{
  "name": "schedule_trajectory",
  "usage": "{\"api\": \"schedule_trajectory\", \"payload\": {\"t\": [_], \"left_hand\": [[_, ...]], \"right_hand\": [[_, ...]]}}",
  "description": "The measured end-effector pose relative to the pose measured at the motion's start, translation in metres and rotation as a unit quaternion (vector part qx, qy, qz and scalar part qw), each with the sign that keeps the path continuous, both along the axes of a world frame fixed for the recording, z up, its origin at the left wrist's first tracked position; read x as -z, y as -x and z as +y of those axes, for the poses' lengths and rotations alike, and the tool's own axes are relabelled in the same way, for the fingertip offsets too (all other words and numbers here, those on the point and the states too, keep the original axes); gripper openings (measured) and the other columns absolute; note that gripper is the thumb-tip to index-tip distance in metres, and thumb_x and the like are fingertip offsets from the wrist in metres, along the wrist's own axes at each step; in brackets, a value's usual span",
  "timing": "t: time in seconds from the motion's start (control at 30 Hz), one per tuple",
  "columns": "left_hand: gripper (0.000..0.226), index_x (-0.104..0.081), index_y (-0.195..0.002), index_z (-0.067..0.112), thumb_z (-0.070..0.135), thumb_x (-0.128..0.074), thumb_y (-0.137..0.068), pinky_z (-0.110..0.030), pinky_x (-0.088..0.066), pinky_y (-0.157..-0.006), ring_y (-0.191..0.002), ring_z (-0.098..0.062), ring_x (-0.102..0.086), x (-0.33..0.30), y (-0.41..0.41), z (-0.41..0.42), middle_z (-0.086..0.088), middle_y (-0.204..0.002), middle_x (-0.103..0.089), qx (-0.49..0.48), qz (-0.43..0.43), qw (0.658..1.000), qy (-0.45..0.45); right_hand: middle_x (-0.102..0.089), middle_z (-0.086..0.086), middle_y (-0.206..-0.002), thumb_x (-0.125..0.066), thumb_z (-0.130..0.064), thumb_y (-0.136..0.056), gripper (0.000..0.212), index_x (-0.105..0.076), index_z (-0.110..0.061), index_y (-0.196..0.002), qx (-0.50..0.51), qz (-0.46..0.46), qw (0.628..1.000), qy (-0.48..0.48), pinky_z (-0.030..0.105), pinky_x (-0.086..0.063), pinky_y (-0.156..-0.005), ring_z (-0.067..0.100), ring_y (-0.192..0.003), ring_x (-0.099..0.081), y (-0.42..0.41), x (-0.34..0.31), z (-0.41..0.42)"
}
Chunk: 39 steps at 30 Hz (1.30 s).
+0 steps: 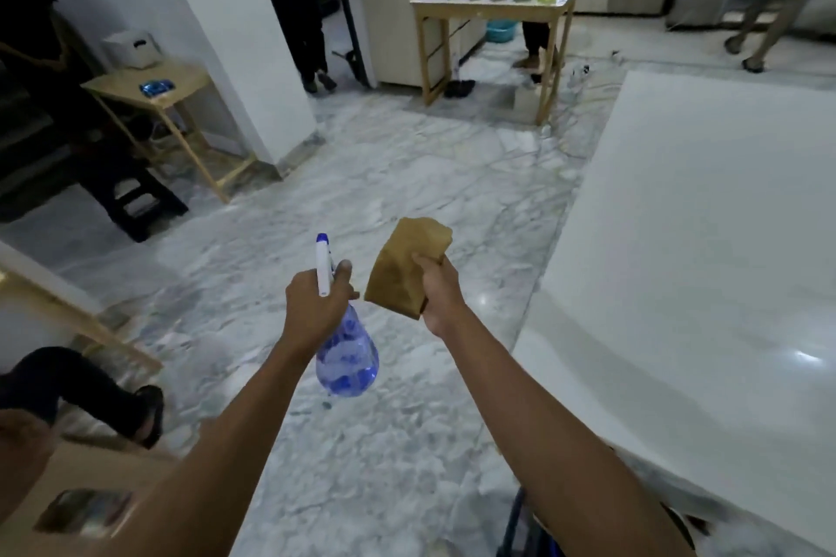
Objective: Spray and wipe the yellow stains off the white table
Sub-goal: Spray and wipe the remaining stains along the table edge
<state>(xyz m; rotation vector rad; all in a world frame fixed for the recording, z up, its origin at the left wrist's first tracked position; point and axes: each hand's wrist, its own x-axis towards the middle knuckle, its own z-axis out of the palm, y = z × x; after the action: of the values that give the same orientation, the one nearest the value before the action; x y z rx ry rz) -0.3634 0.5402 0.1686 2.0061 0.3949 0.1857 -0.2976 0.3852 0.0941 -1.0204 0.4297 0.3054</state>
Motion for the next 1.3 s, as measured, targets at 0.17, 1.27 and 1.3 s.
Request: {"api": "schedule_trajectory", "payload": {"t": [0.17,1.27,1.3], "left_hand": [[0.039,-0.070,-0.065,0.017,0.035,-0.067,-0.099,-0.037,-0.055,-0.068,-0.063,-0.023,-0.068,0.042,-0.084,-0.002,0.001,-0.059,-0.071,0.076,0.048,0.995,0.047],[0.023,-0.072,-0.081,0.012,0.011,-0.062,-0.102,-0.028,-0.046,-0.056,-0.052,-0.017,-0.055,0.185,-0.292,-0.379,-0.012,-0.057,-0.057,0.797,0.098,0.593,0.059],[0.027,-0.071,-0.078,0.019,0.012,-0.062,-0.102,-0.028,-0.045,-0.056,-0.052,-0.018,-0.052,0.187,-0.291,-0.385,-0.011,-0.056,-0.054,0.806,0.100,0.580,0.061]], "right_hand": [[-0.063,0.006,-0.130,-0.060,-0.028,-0.096,0.045,-0.053,-0.022,-0.140,0.068,0.037,0.995,0.068,0.043,-0.055,-0.093,0.027,-0.112,-0.062,-0.050,0.033,-0.017],[-0.060,0.014,-0.130,-0.051,-0.017,-0.098,0.036,-0.056,-0.012,-0.133,0.681,0.373,0.628,0.040,0.043,-0.048,-0.097,0.029,-0.107,-0.055,-0.044,0.175,-0.177],[-0.063,0.015,-0.125,-0.049,-0.015,-0.097,0.031,-0.059,-0.010,-0.127,0.671,0.395,0.623,0.077,0.041,-0.049,-0.092,0.028,-0.101,-0.055,-0.045,0.176,-0.176]]}}
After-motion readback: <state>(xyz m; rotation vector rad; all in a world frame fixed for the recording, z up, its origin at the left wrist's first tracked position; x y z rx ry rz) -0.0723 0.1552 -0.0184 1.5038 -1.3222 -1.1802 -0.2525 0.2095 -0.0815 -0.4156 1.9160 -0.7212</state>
